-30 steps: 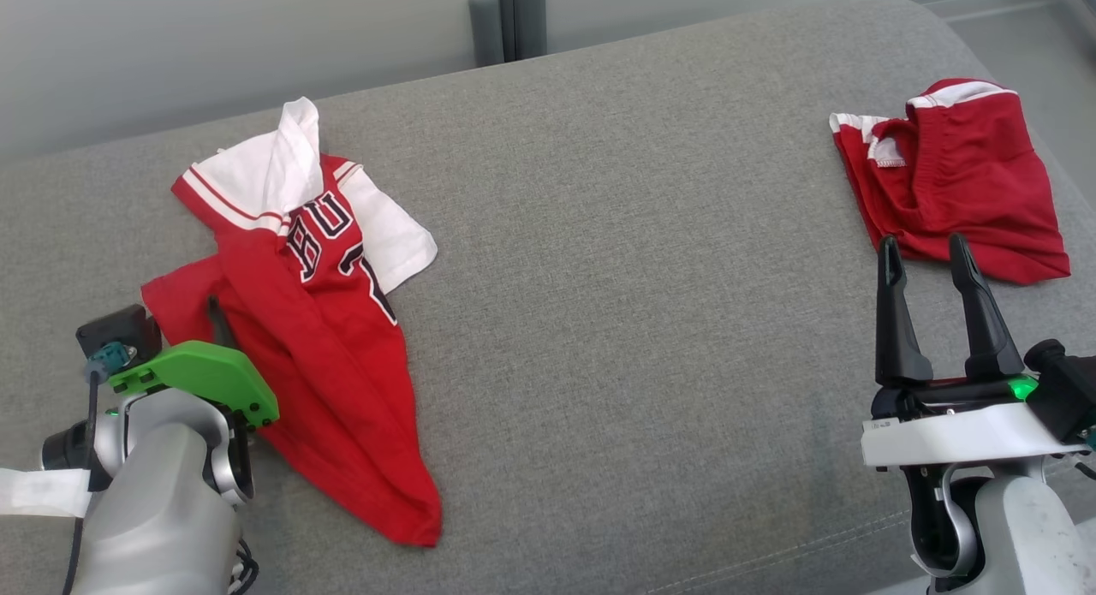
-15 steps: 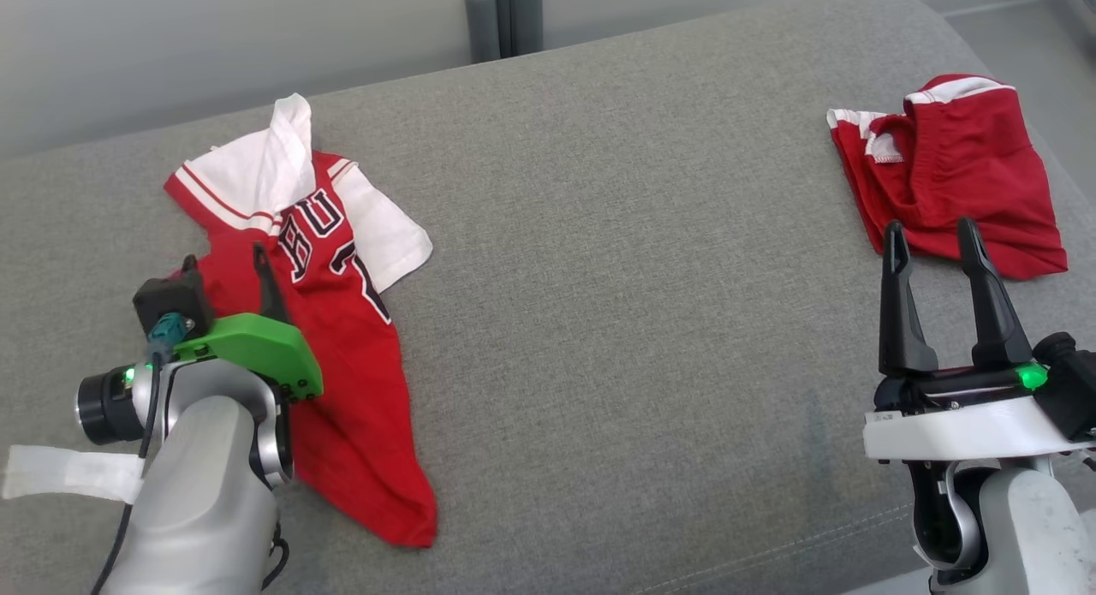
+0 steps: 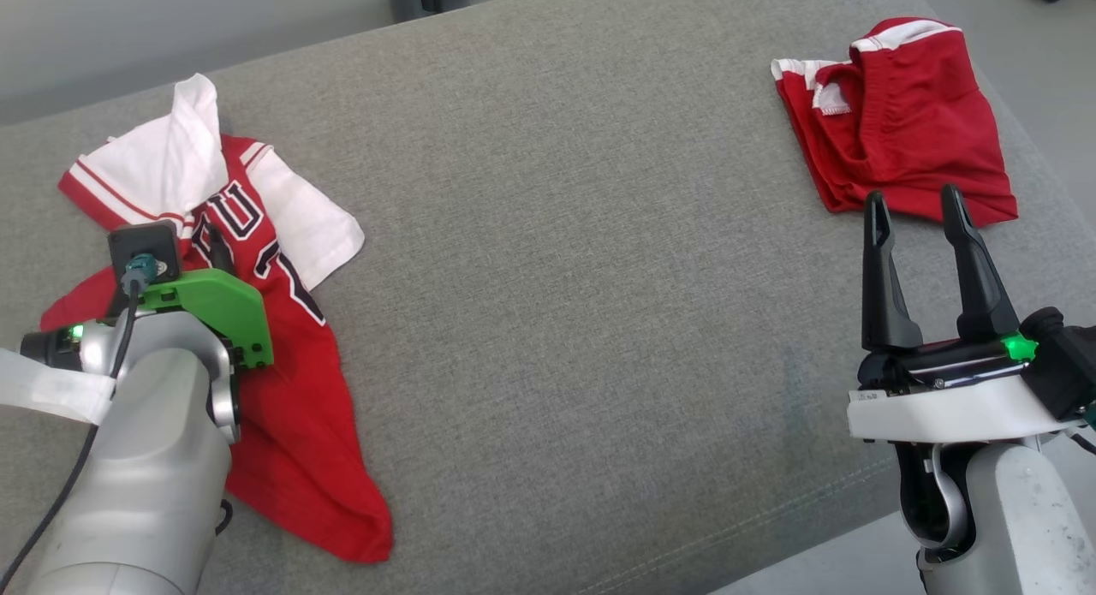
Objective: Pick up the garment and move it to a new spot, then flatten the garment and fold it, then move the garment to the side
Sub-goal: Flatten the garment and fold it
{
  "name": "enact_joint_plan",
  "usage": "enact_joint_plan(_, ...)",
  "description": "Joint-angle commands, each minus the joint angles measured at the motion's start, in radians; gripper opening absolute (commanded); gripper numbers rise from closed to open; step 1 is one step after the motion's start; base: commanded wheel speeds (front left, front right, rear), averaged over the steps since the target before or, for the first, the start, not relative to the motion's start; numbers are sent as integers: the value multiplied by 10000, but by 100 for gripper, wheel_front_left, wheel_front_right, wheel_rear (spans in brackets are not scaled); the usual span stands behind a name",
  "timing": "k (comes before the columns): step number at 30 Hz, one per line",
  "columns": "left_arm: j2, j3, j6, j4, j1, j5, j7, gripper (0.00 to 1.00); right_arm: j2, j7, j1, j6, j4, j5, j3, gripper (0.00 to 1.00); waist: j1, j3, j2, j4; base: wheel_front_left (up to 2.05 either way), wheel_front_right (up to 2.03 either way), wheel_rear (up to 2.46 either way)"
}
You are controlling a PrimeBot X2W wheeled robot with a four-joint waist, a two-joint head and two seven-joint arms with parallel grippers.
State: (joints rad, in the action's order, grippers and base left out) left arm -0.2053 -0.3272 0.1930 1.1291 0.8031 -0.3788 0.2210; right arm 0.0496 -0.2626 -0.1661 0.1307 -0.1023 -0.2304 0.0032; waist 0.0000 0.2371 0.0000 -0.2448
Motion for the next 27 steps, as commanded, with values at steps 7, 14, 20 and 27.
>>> enact_joint_plan(7, -249, 100, 311, 842, 564, -110, -41, 100, 19, -28, 14, 0, 1, 41, -47, 100, 0, 151, 0, -253, 0, 0, 0)
enact_joint_plan(14, -217, 61, 274, 1100, 786, -191, 183, 0, 19, -28, -17, 0, 89, -4, 21, 100, 0, 99, 0, -192, 0, 0, 0)
enact_joint_plan(20, -41, -132, 163, 718, 1107, -11, 385, 0, 21, -28, -12, 0, 133, -20, 5, 100, 0, 24, 0, -166, 0, 0, 0)
enact_joint_plan(27, 617, -382, 7, -693, 1141, 317, 444, 0, 21, -28, 137, 0, 119, -50, -184, 100, 0, -114, 0, -94, 0, 0, 0)
